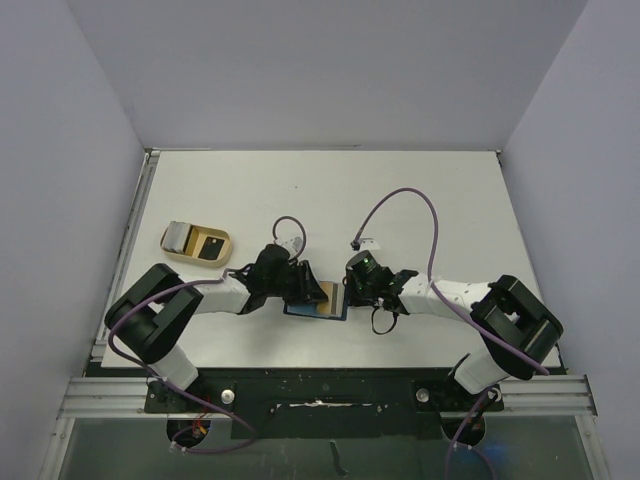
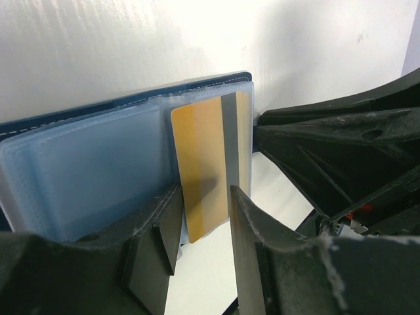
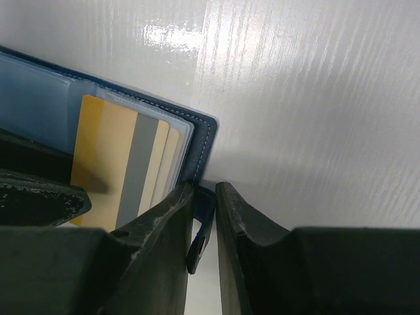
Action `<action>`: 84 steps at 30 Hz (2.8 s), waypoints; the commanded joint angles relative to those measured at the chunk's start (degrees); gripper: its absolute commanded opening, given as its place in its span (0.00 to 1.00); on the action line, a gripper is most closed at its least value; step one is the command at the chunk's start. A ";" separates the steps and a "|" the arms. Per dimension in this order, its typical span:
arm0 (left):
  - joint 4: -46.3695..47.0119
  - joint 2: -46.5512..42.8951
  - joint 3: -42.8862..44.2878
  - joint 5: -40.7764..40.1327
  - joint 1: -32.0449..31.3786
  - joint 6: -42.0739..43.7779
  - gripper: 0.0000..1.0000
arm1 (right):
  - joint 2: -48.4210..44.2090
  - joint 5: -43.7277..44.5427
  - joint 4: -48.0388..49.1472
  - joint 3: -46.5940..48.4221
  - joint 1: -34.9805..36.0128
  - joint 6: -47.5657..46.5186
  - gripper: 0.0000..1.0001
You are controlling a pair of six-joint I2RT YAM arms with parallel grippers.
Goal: Put the credit cards into the card holder
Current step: Insert the credit card into the card holder, then pick up the credit card from the storage box.
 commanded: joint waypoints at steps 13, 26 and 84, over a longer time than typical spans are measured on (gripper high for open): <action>8.82 3.06 2.17 1.32 -3.21 1.98 0.33 | -0.98 1.29 1.86 -0.31 0.37 -0.25 0.20; -0.18 -4.44 4.45 -5.36 -3.32 4.69 0.38 | -3.64 4.21 -1.06 1.42 -1.32 -2.78 0.23; -43.79 7.02 35.90 -48.73 36.41 52.63 0.45 | -22.62 0.59 -2.06 0.95 -0.37 -3.09 0.67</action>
